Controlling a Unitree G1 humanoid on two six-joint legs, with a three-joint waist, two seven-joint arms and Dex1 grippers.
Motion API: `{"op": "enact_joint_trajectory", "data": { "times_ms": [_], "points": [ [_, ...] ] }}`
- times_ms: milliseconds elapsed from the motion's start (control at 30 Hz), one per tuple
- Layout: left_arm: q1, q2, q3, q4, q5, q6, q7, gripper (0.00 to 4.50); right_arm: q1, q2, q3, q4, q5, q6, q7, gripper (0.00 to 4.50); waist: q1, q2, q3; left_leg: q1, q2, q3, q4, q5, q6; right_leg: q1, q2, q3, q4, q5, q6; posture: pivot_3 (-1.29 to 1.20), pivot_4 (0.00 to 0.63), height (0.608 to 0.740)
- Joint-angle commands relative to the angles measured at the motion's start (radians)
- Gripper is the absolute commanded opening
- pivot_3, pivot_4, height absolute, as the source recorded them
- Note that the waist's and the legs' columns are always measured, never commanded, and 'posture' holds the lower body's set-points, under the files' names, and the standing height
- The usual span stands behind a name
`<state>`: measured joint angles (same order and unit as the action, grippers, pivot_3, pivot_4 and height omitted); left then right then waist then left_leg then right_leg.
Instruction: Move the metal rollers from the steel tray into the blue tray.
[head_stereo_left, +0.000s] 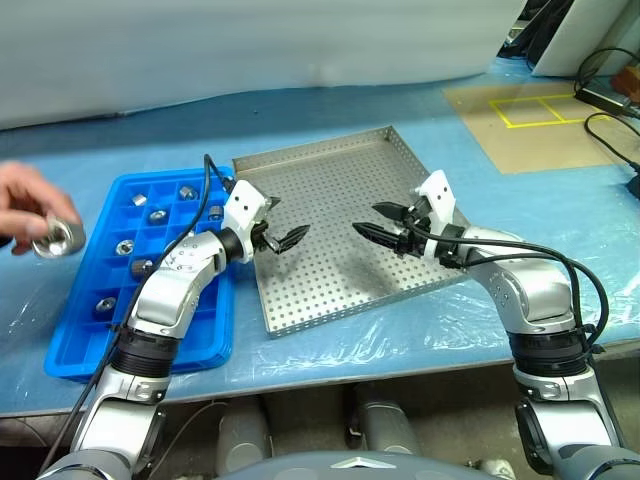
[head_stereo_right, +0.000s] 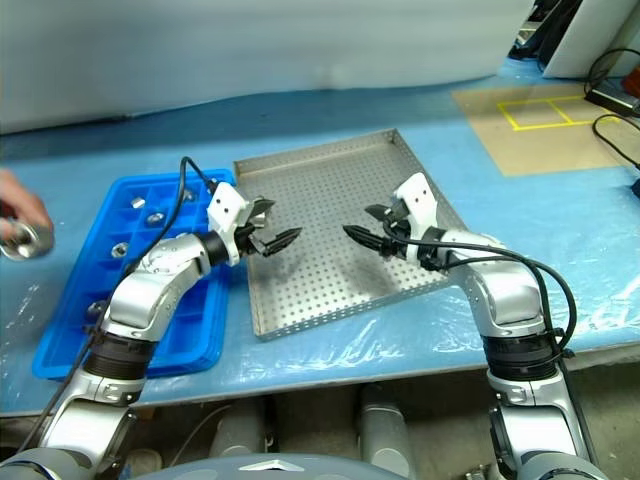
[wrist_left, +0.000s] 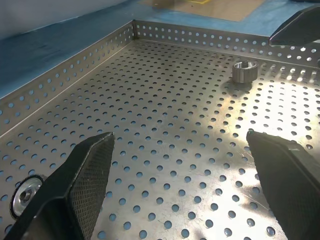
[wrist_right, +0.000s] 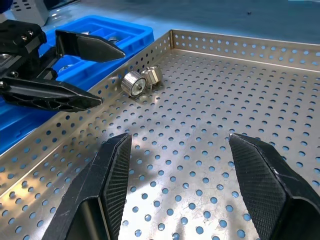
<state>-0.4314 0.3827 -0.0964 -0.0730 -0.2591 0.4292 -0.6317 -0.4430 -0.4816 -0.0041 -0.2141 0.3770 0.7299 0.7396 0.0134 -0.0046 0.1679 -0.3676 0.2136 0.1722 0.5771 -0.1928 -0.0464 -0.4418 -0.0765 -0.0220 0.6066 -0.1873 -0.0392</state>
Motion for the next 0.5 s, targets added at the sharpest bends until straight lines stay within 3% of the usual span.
{"op": "enact_joint_trajectory", "data": {
  "times_ms": [33,500],
  "points": [
    [-0.011,0.008,0.011,-0.061,-0.004,0.013,0.002,4.46,0.0,-0.011,-0.017,-0.04,0.025,-0.004,-0.004,3.26,0.0,0.0,0.0,0.0,0.0,0.0,0.0,0.0,0.0,0.0,0.0,0.0,0.0,0.0,0.0,-0.21,0.15,0.74],
    [0.004,0.017,0.014,-0.059,0.003,0.01,0.001,4.46,-0.013,0.002,0.005,-0.025,0.031,-0.012,-0.009,3.26,0.001,0.0,0.0,0.0,0.0,0.0,0.0,0.0,0.0,0.0,0.0,0.0,0.0,0.0,0.0,-0.19,0.15,0.74]
  ]
}}
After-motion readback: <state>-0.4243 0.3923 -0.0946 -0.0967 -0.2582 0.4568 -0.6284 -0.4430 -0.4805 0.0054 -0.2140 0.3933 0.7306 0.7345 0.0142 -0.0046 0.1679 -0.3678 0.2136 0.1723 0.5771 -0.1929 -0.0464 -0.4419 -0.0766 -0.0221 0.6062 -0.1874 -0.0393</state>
